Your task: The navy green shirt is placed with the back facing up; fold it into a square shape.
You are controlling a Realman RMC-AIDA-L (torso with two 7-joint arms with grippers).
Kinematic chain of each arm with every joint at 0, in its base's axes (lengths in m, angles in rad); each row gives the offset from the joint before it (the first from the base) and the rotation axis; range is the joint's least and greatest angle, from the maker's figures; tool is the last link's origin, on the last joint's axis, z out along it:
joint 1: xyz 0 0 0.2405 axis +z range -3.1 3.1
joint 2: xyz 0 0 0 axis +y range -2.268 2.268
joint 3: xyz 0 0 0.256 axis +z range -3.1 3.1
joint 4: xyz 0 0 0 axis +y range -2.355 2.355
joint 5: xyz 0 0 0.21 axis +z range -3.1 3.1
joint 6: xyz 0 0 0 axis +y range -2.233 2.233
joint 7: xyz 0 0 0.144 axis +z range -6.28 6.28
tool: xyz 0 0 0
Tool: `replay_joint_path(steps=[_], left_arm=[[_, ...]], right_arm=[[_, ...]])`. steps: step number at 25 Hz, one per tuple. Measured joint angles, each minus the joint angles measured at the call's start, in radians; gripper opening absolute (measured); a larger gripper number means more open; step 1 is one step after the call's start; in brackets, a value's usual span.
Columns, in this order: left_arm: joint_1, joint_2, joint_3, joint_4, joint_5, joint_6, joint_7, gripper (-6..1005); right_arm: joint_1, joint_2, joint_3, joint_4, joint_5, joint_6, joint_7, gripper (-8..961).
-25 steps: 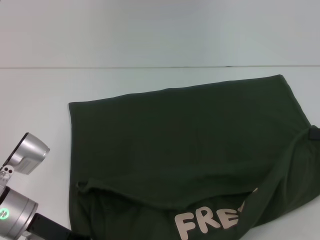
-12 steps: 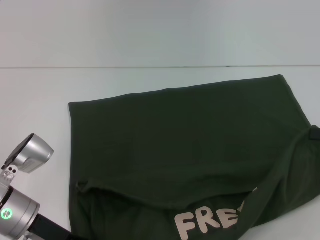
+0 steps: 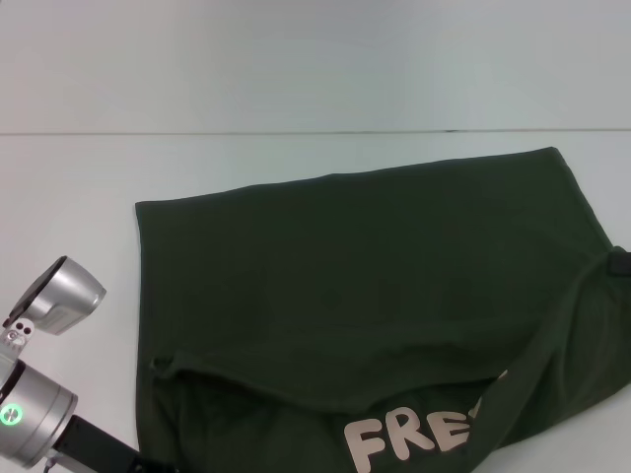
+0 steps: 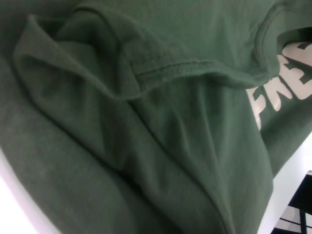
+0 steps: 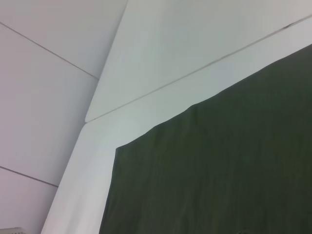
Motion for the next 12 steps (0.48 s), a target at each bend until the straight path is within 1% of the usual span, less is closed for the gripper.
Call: replay_joint_path(steps=[6, 8, 9, 12], left_arm=[[-0.008, 0.009, -0.017, -0.001, -0.002, 0.031, 0.006, 30], [-0.011, 0.015, -0.026, 0.000, -0.002, 0.046, 0.006, 30], [-0.013, 0.019, -0.035, 0.001, -0.002, 0.058, 0.007, 29], [-0.021, 0.037, -0.072, 0.002, -0.002, 0.097, 0.018, 29]], right_arm=[[0.001, 0.000, -0.004, 0.000, -0.003, -0.001, -0.004, 30], [-0.004, -0.001, -0.035, -0.004, -0.004, -0.005, -0.006, 30], [-0.004, -0.001, -0.035, -0.004, -0.004, -0.005, -0.006, 30], [-0.012, -0.004, -0.083, -0.005, -0.005, -0.024, -0.017, 30]])
